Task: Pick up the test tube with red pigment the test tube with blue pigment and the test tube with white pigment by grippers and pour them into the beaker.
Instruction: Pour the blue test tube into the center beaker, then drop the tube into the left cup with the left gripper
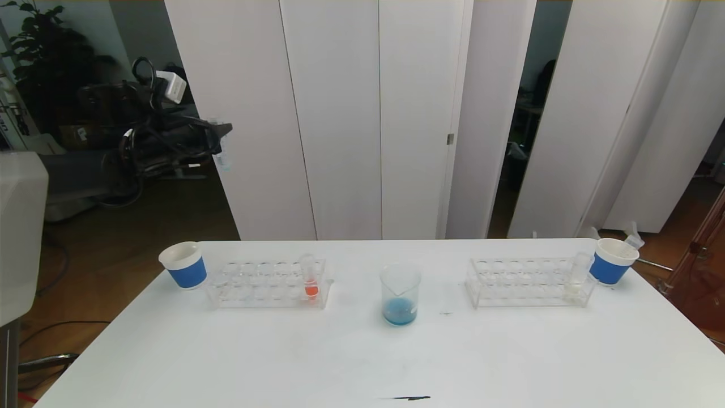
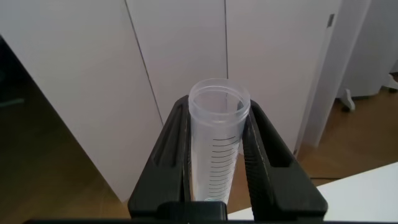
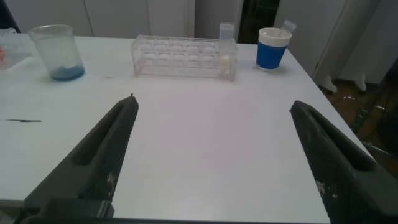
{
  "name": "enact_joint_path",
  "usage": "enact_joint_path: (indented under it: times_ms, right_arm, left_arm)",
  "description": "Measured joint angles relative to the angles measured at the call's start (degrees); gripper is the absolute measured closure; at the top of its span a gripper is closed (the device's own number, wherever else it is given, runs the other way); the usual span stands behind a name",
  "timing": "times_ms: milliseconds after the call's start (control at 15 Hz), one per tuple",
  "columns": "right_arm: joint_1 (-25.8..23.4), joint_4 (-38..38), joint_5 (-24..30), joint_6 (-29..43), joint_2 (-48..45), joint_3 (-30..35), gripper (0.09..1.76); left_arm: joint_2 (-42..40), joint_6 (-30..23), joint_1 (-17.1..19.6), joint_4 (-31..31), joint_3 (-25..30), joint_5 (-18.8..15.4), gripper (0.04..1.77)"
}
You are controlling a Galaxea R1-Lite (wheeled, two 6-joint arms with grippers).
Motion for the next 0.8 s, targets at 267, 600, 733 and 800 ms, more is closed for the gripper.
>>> enact_joint_path:
  times_ms: [267,600,733,800]
  right_arm:
    - [0.00,0.00,0.00,0.00,0.00,0.00,0.10]
    - [0.00,0.00,0.00,0.00,0.00,0.00,0.10]
    - [0.00,0.02,0.00,0.00,0.00,0.00,0.10]
    - [0.00,0.00,0.00,0.00,0.00,0.00,0.10]
  left_arm:
    - [1.74,-2.74,4.24,-0.30,0.24,2.10,1.24]
    - [1.13,-3.16,7.85,-4.49,6.25,3.28,1.24]
    - [-0.27,-3.17,8.57,-9.42,12.95,3.39,1.24]
    - [-1.22,-3.17,8.59,-12.51,16.84,3.39,1.24]
